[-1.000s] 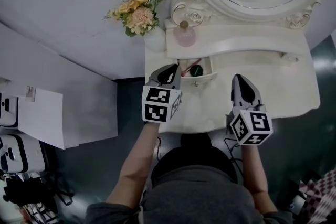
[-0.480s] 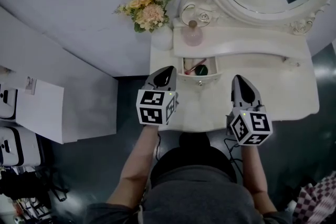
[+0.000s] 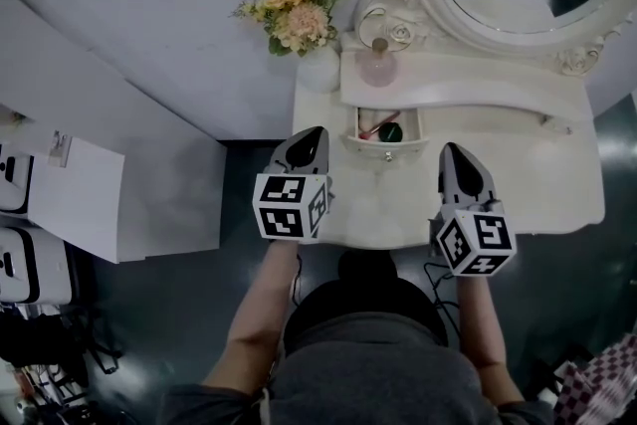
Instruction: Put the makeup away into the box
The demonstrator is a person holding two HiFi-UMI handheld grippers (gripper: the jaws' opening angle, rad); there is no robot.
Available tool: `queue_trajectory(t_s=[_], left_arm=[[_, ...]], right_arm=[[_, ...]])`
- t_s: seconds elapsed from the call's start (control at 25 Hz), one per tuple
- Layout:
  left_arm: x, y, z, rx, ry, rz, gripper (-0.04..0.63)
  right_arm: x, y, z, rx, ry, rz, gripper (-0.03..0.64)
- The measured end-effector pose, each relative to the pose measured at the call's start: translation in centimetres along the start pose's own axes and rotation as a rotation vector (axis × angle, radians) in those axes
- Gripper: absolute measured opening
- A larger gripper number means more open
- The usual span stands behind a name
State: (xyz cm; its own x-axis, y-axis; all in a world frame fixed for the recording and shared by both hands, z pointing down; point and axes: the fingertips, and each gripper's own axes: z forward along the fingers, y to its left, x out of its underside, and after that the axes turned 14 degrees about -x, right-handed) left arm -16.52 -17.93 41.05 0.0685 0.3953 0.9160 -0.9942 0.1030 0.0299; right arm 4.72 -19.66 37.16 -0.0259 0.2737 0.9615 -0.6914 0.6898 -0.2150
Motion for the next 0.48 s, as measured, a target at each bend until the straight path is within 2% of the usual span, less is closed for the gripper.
queue_trajectory(t_s=[0.48], left_arm=[[0.1,1.6,-0.9,-0.027,-0.014,-0.037,0.006]], right_arm=[[0.0,0.7,0.4,-0.025,0.028,-0.035,0.003]])
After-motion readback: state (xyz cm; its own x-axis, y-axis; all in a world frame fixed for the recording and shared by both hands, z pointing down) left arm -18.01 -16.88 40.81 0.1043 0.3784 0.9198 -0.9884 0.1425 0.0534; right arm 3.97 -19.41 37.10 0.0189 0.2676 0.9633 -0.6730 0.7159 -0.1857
